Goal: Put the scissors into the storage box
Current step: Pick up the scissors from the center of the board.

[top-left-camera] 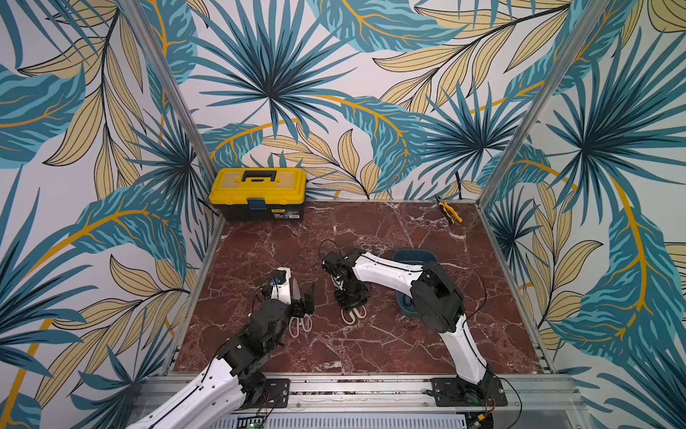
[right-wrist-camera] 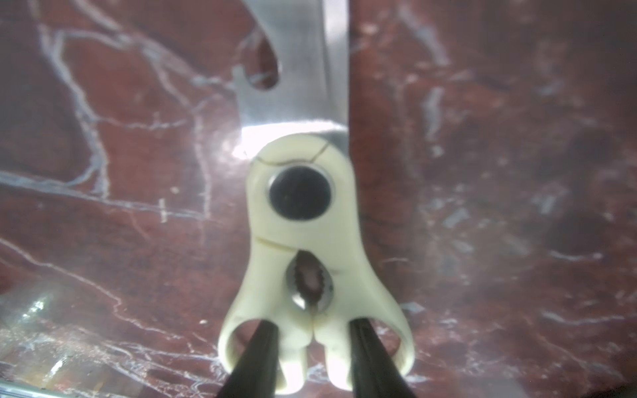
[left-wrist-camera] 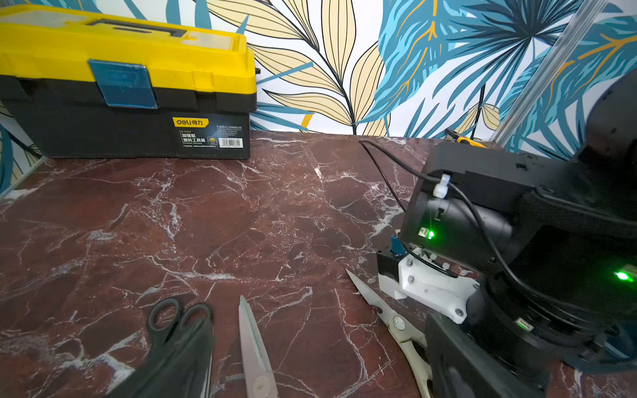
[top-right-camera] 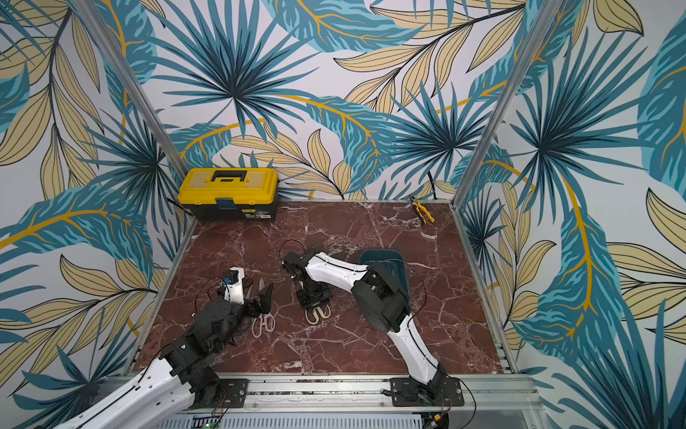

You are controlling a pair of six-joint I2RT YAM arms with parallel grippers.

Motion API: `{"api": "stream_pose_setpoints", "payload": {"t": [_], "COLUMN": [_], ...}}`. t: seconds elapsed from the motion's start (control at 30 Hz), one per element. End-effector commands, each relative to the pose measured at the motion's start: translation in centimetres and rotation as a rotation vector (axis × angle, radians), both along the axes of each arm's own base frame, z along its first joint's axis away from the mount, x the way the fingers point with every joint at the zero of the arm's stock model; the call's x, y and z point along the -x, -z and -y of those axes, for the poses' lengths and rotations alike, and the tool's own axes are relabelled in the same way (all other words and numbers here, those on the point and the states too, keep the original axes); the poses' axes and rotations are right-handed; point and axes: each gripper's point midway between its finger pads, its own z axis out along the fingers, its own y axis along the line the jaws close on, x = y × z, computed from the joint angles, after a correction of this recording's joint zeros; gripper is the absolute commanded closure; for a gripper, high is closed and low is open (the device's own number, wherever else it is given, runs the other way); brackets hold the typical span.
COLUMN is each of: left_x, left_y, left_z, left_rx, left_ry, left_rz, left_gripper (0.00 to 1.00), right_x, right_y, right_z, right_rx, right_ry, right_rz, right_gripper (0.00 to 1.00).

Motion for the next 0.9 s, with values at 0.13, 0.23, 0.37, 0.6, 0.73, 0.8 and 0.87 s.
{"api": "stream_pose_setpoints", "payload": {"t": [0.13,0.23,0.37,0.6,0.73,0.8,0.87], "left_x": [0.0,0.2,0.2,0.4,1.1,2.1,3.3], "left_y": [-1.3,-1.7,-2.5,-4.7,-6.6,-7.5,-7.8], "left_z": [0.8,1.1,1.2,3.4,7.8,11.0,14.4], "left_rx": [0.003,-0.003,0.022,0.034,-0.026,-0.076,-0.149], "left_ry": [0.050,0.072,0.079,0.196,0.394,0.522,0.647], "left_rz": [0.039,0.048,0.079,0.138,0.107,0.124,0.140], "left_gripper": [0.00,0.00,0.00,0.01,0.02,0.02,0.01], "right_x": [-1.7,-2.3,-2.8,-5.0,-6.4,-6.9,-7.3], "right_y": [0.8,-1.0,-4.0,-8.4,-10.5,-11.3,-11.8], "right_z": [1.5,1.3,1.1,2.8,6.0,8.4,11.3], "right_rx": [0.040,0.013,-0.041,-0.115,-0.104,-0.089,-0.049], "right_ry": [0.018,0.014,0.026,0.093,0.168,0.224,0.277], "right_rz": [0.058,0.101,0.152,0.234,0.299,0.326,0.359], "right_gripper": [0.73,0.73,0.74,0.76,0.76,0.76,0.76]}}
